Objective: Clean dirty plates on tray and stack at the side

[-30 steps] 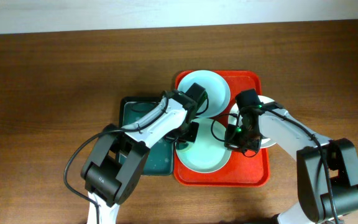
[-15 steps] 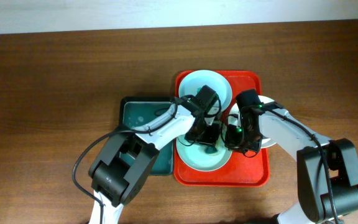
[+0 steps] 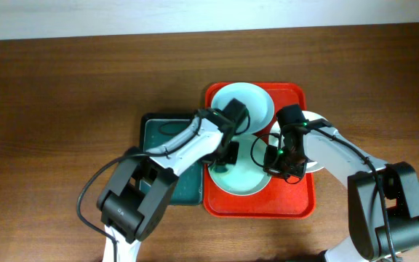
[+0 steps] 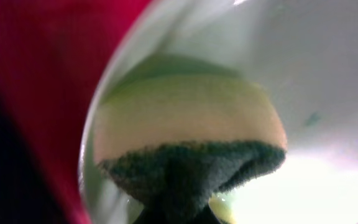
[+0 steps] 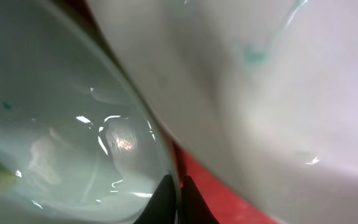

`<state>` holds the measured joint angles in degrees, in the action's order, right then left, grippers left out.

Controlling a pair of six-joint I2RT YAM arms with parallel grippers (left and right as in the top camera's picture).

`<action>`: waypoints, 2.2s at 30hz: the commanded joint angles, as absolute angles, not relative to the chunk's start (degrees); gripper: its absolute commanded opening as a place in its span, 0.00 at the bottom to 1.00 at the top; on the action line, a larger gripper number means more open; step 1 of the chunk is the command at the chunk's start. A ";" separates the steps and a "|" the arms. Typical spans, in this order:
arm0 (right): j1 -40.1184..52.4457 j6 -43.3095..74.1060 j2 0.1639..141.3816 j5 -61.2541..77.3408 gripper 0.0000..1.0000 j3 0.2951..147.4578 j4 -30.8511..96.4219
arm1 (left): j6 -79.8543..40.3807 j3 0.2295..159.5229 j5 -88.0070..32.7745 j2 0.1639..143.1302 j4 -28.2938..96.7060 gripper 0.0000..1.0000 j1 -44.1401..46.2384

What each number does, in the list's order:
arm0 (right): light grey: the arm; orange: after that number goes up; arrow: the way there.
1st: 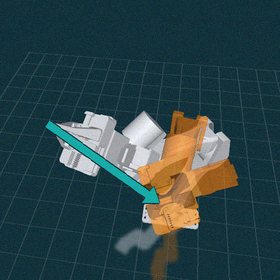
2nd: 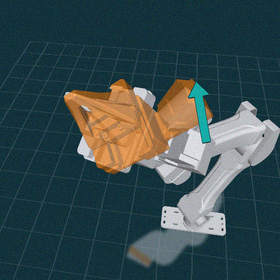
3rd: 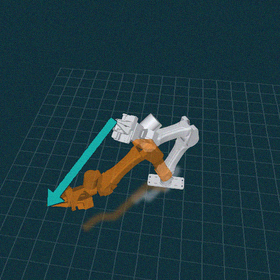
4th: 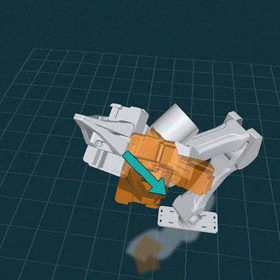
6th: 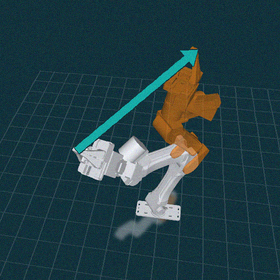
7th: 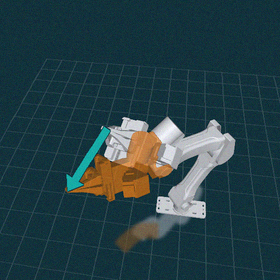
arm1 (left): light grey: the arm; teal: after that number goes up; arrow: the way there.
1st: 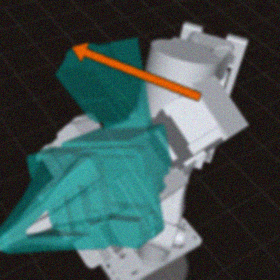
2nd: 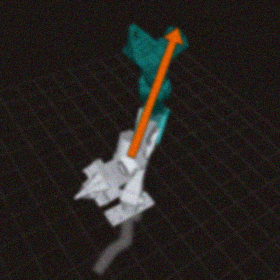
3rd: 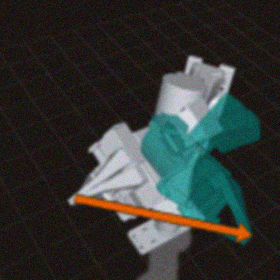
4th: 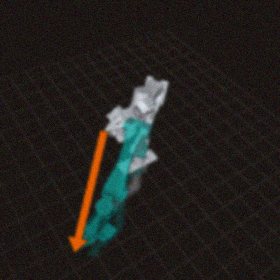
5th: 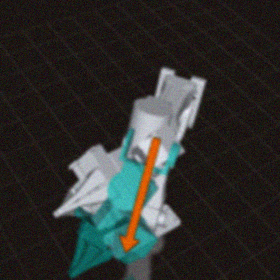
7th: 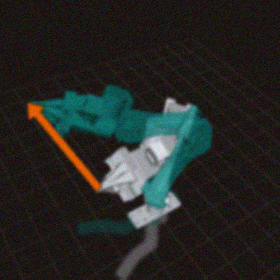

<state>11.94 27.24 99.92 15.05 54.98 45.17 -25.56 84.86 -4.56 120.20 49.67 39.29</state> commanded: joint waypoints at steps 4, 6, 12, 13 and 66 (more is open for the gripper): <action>12.38 27.27 100.75 11.70 0.04 54.59 45.23 | -24.99 83.46 -22.68 126.15 36.75 0.00 42.28; 12.38 27.27 100.75 11.70 0.04 54.59 45.19 | -24.97 83.46 -24.75 126.21 34.63 0.00 43.31; 12.38 27.27 100.75 11.70 0.04 54.59 45.74 | -21.80 83.50 -14.09 126.21 37.08 0.00 42.87; 12.38 27.27 100.75 11.70 0.04 54.59 45.80 | -21.80 83.68 -11.11 126.21 38.41 0.00 41.78; 26.33 24.51 90.02 7.62 0.04 78.56 52.88 | -19.18 81.45 -0.67 77.12 72.77 0.99 0.16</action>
<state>21.19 21.41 90.04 12.58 77.73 55.09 -19.29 81.01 -0.23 79.07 71.75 1.67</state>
